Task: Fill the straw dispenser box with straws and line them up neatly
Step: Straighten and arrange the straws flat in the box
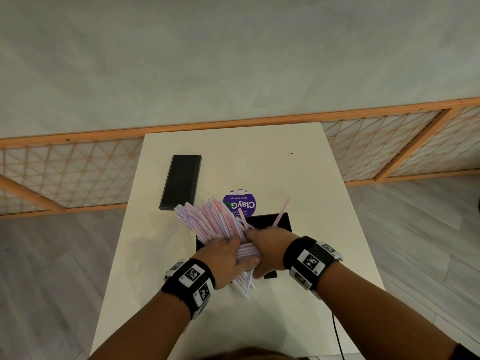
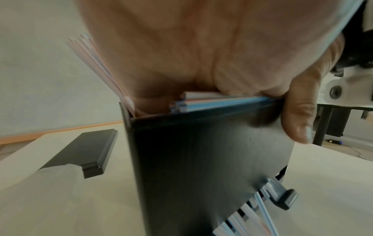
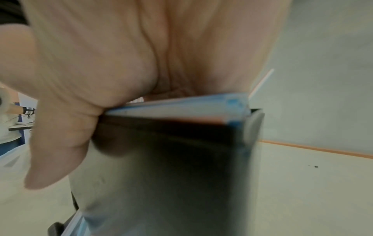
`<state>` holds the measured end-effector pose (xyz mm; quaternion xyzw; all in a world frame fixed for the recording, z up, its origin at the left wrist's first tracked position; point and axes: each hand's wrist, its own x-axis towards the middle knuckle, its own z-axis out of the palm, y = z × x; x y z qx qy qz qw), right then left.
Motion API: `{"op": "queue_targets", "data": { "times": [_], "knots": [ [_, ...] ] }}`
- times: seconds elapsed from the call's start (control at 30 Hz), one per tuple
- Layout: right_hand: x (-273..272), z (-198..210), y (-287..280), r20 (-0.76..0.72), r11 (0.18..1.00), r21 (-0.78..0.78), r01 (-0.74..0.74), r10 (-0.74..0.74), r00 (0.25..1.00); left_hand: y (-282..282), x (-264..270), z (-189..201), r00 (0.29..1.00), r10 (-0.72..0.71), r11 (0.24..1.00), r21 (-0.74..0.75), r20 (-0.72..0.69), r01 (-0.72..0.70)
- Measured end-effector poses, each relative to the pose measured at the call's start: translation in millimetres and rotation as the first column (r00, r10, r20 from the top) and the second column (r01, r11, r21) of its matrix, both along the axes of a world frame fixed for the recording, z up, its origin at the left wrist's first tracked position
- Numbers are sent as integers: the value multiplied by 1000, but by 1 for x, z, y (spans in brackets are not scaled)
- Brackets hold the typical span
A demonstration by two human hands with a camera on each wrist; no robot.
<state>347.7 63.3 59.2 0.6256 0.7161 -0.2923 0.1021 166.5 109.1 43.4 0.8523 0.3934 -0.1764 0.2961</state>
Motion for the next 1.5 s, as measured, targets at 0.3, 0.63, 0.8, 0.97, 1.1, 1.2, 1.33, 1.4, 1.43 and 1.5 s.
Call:
{"op": "queue_targets", "data": {
  "times": [0.3, 0.63, 0.8, 0.97, 1.1, 1.2, 1.33, 1.4, 1.43, 1.5],
  "knots": [
    [16, 21, -12, -246, 982, 174, 68, -23, 969, -7, -10, -5, 987, -72, 961, 275, 143, 30],
    [10, 18, -19, 31, 972, 229, -55, 49, 998, -8, -25, 12, 965, -90, 879, 475, 244, -38],
    [8, 14, -21, 126, 963, 254, -89, 59, 990, -17, -28, 19, 973, -63, 864, 499, 224, -59],
    [3, 21, -20, 110, 961, 269, -66, 37, 993, -20, -31, 10, 976, 18, 895, 431, 218, -113],
    [0, 14, -21, 25, 979, 205, -13, 8, 1000, -18, -32, 5, 968, 41, 917, 375, 249, -136],
    [0, 10, -24, -43, 985, 168, 43, -36, 998, -17, -34, 7, 963, 25, 923, 365, 267, -125],
    [2, 19, -31, -123, 955, 254, 155, -127, 984, -20, -34, 11, 950, -2, 901, 412, 311, -133],
    [3, 25, -36, -176, 930, 289, 228, -182, 967, -20, -33, 12, 939, -26, 891, 433, 344, -134],
    [3, 25, -39, -202, 914, 298, 273, -219, 954, -20, -32, 12, 936, -54, 890, 442, 347, -113],
    [4, 24, -42, -245, 870, 285, 402, -339, 908, -21, -31, 9, 935, -111, 893, 447, 338, -56]
  ]
}}
